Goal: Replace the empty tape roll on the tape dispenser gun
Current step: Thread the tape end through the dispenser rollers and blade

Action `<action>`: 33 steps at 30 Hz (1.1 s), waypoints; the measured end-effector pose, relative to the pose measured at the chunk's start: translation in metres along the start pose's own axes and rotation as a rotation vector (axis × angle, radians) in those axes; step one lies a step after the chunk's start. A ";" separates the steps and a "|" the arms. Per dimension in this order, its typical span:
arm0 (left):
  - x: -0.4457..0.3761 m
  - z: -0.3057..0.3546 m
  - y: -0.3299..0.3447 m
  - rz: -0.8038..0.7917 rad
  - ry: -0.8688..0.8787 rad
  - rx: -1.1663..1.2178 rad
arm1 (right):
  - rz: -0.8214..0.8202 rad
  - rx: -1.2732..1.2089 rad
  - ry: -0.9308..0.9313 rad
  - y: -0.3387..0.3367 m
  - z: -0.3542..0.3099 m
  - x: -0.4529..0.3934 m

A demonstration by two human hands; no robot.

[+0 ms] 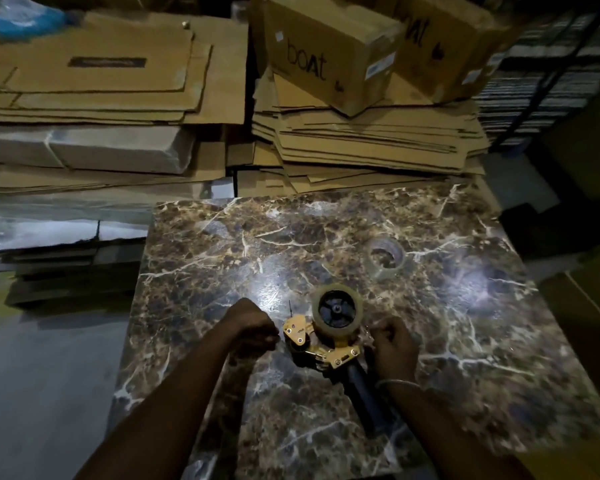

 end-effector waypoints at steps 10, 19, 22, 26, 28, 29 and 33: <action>-0.005 0.020 0.000 0.030 0.104 -0.251 | -0.327 -0.214 0.610 0.016 0.017 0.015; -0.010 0.023 -0.013 0.093 0.163 -0.290 | -0.653 -0.348 0.704 0.045 0.013 0.039; -0.014 0.024 -0.023 0.106 0.201 -0.277 | -0.766 -0.406 0.754 0.047 0.004 0.041; -0.022 0.023 -0.030 0.058 0.323 -0.077 | -0.789 -0.633 0.632 0.050 -0.027 0.036; -0.025 0.028 -0.031 0.070 0.331 0.001 | -0.812 -0.585 0.593 0.051 -0.036 0.034; -0.026 0.031 -0.031 0.082 0.330 0.009 | -0.828 -0.506 0.592 0.052 -0.037 0.034; -0.037 0.044 -0.028 0.141 0.428 -0.177 | -0.830 -0.326 0.678 0.056 -0.035 0.039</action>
Point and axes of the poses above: each hand's wrist, its own x-axis away from the middle knuckle, its own y-axis out of the palm, z = x × y, the point moved 4 cm from there along -x, towards the middle knuckle, and after that the axes turned 5 degrees about -z, right-handed, at the moved point
